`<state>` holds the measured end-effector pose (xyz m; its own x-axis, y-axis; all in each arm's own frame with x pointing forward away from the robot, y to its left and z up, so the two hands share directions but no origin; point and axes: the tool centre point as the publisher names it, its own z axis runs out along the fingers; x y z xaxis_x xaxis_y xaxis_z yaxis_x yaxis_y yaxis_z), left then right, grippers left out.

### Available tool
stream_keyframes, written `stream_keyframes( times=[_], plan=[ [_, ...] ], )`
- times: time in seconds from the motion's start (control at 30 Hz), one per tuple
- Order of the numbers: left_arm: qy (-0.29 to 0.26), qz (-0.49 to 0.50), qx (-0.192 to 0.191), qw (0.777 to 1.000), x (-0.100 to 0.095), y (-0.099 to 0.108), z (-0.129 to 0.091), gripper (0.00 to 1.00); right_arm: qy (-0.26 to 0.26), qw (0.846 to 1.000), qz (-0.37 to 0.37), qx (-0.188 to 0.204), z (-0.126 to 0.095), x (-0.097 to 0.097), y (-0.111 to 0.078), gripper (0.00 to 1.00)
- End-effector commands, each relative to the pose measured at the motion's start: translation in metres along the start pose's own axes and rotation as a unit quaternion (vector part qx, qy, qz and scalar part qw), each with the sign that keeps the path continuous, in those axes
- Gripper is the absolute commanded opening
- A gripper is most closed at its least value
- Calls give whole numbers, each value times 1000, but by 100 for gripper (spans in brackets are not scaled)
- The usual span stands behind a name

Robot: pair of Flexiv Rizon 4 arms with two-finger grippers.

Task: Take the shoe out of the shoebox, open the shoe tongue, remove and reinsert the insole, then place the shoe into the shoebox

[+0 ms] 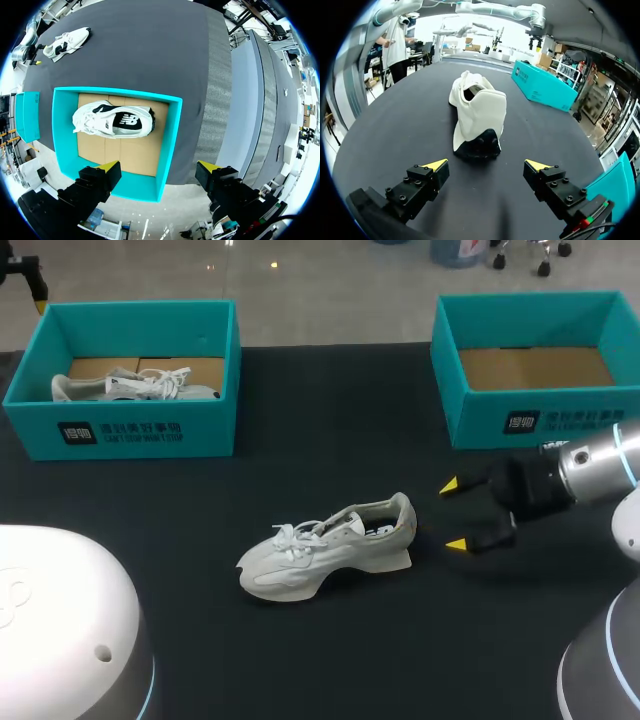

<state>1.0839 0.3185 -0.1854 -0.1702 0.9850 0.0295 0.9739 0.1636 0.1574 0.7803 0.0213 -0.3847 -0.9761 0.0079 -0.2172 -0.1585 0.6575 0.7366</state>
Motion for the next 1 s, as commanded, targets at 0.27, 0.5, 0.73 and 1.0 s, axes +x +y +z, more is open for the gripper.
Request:
stream_keyframes(
  times=[0.27,0.5,0.73,1.0],
  plan=[
    [1,1,0,1000,0,0,0,100,33,999,-28,-8,25,-11,12,100],
    [1,1,0,1000,0,0,0,100,55,997,-43,-14,36,-12,20,100],
    [1,1,0,1000,0,0,0,100,61,997,-48,-18,46,-11,26,100],
    [1,1,0,1000,0,0,0,100,85,995,-47,-25,59,-7,27,100]
  ],
)
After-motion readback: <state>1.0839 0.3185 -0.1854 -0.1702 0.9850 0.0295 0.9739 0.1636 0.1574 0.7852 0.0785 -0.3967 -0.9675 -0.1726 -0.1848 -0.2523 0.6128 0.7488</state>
